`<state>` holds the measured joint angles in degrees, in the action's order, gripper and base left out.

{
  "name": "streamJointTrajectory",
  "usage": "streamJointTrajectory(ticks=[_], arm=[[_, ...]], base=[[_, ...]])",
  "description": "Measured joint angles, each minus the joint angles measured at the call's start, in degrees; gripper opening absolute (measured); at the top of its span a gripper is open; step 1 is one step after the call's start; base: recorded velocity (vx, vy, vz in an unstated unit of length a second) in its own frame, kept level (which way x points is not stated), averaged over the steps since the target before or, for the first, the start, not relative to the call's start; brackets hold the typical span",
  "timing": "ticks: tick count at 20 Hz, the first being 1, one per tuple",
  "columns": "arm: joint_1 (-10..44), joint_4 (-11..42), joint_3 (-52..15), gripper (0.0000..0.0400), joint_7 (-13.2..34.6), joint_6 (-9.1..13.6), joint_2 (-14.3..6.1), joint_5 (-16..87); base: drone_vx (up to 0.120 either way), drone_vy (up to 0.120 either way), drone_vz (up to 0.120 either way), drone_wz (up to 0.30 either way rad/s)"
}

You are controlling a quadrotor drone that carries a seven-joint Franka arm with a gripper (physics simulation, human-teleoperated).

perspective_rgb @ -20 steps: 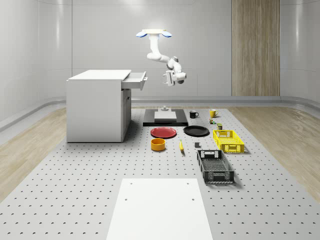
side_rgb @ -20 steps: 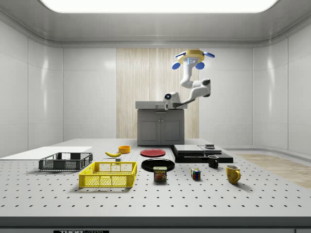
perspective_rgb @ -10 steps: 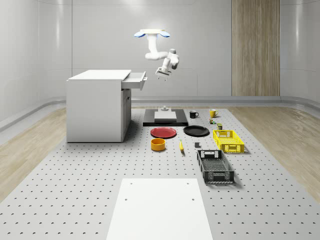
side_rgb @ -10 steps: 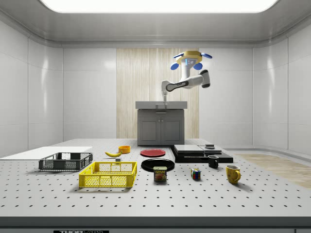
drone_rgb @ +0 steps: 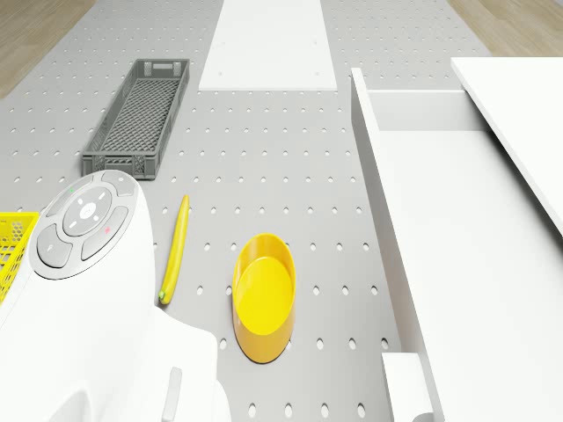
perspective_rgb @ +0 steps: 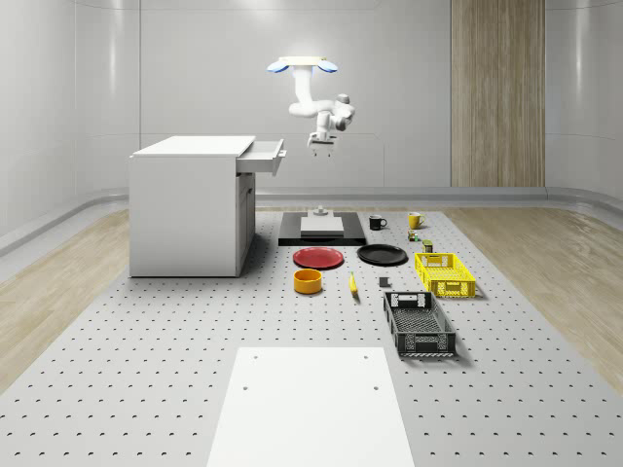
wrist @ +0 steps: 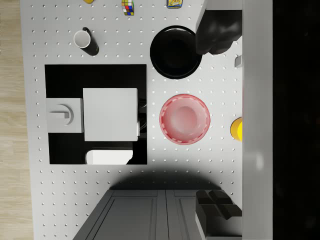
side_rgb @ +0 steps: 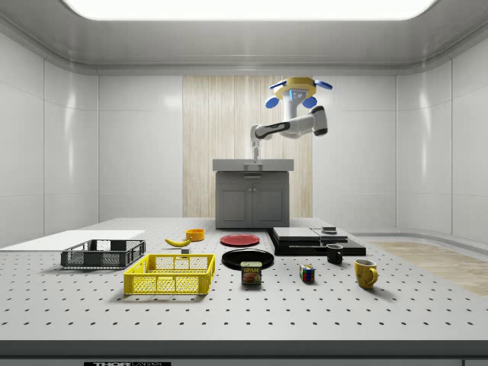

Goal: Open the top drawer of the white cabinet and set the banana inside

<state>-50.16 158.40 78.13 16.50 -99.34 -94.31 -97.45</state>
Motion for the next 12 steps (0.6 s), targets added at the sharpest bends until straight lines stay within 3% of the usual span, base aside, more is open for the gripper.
streamJointTrajectory(ticks=[12], arm=[[-0.33,0.53,0.19,0.0400,-1.16,1.57,0.61,-1.81]], base=[[0.120,0.120,0.000,0.000]])
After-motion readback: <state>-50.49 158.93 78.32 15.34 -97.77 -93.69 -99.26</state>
